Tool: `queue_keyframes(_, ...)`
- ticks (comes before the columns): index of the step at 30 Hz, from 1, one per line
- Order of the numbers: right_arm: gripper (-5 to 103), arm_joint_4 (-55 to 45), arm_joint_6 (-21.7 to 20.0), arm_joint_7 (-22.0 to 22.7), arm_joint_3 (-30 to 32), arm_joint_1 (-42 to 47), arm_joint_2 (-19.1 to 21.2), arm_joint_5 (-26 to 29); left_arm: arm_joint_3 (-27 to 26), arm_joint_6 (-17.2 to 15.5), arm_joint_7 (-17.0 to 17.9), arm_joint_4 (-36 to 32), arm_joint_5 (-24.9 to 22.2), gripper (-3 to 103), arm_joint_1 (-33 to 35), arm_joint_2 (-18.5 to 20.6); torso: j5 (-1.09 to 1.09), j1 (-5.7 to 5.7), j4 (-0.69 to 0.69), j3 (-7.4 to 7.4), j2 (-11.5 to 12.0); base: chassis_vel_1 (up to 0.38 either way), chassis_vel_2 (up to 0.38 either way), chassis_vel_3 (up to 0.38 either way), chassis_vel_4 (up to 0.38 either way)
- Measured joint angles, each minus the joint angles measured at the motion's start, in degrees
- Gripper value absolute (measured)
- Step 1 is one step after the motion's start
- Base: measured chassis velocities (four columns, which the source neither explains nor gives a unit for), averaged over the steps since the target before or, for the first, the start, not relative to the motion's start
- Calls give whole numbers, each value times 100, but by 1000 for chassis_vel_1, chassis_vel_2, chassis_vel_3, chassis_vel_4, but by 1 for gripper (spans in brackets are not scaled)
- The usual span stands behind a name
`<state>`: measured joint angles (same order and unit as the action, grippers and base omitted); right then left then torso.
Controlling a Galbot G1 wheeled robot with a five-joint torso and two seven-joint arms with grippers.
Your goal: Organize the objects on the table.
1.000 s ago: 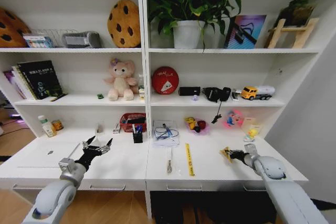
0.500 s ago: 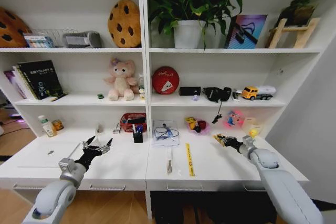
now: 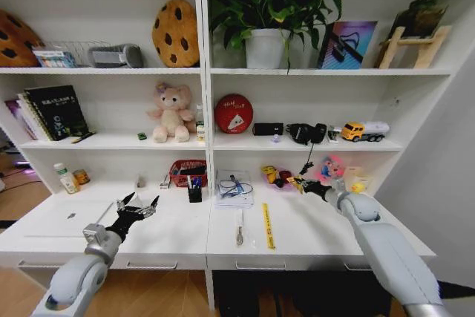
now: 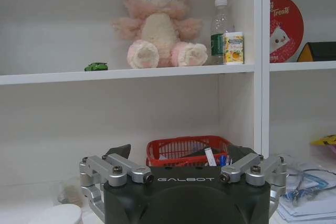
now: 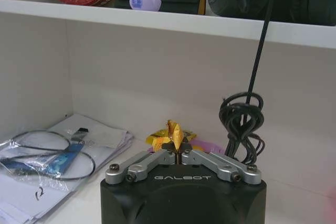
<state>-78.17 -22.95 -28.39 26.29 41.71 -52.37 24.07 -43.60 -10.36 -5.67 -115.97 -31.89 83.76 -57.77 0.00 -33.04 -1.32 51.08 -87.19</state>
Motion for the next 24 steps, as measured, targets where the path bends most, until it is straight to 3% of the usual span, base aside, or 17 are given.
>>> queue_keyframes(14, 1, 1247, -79, 151, -1243, -1259, -162, 991, 0, 0, -1, 0, 0, 100, 0, 0, 0, 0, 0, 0, 0, 0, 0, 0, 0)
queue_keyframes(24, 1, 2422, -25, 198, -1789, -2274, -497, 1031, 0, 0, 1, 0, 0, 100, 0, 0, -1, 0, 1, 0, 0, 0, 0, 0, 0)
